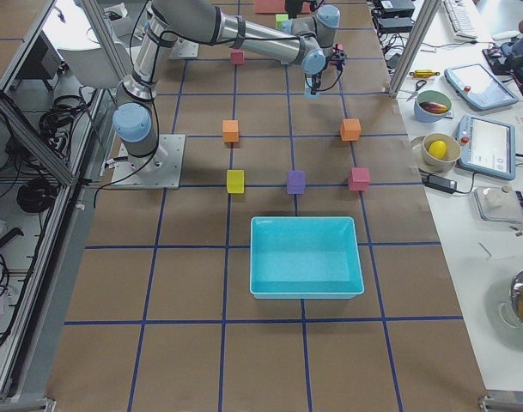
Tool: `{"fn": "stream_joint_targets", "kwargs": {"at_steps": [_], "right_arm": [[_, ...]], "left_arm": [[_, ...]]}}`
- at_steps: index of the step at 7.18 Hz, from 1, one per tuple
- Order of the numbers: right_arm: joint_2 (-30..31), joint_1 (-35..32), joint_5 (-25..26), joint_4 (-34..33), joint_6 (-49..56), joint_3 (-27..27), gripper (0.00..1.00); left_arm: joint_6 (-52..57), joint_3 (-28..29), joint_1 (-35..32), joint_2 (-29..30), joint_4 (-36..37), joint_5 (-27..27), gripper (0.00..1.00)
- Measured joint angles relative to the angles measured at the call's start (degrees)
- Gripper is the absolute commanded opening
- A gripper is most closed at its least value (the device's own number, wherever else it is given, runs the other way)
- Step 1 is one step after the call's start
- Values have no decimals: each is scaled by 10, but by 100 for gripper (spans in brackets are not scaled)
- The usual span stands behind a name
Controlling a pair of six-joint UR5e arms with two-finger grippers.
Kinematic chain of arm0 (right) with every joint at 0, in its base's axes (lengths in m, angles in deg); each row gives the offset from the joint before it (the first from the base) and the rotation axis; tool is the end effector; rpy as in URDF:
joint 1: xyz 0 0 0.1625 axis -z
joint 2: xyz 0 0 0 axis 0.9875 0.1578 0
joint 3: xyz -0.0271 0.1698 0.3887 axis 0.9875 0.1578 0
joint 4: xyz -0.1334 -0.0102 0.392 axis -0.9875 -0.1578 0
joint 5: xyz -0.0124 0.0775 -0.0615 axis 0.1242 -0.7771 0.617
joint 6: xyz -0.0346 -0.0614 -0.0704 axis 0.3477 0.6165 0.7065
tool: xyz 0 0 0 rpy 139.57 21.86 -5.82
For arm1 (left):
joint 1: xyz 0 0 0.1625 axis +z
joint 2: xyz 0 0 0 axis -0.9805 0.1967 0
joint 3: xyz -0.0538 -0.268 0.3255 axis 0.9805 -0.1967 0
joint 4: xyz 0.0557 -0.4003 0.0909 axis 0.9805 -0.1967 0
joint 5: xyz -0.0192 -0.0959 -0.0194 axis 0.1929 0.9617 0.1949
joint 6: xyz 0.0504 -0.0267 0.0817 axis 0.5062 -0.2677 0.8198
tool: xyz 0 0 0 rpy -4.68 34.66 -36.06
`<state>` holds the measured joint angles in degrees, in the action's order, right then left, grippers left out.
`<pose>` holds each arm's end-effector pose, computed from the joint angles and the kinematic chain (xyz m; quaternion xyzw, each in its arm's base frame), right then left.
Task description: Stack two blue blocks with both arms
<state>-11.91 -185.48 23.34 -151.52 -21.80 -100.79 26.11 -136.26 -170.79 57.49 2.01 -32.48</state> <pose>0.3114 -0.6494 0.2477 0.0420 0.9988 0.0011 0.0252 -0.1561 -0.5700 0.2884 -0.0141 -0.9999 -0.0045 0.0070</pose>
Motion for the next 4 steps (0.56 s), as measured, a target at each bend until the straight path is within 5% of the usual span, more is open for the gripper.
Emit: {"fn": "stream_joint_targets", "kwargs": {"at_steps": [3,4], "right_arm": [[-58,-27,-1,-1,-11,57,4],[-69,-29,-1,-1,-12,66,56]], "left_arm": [[10,-9,21,20,16,1,100],[8,-17,22,26,31,2,100]]}}
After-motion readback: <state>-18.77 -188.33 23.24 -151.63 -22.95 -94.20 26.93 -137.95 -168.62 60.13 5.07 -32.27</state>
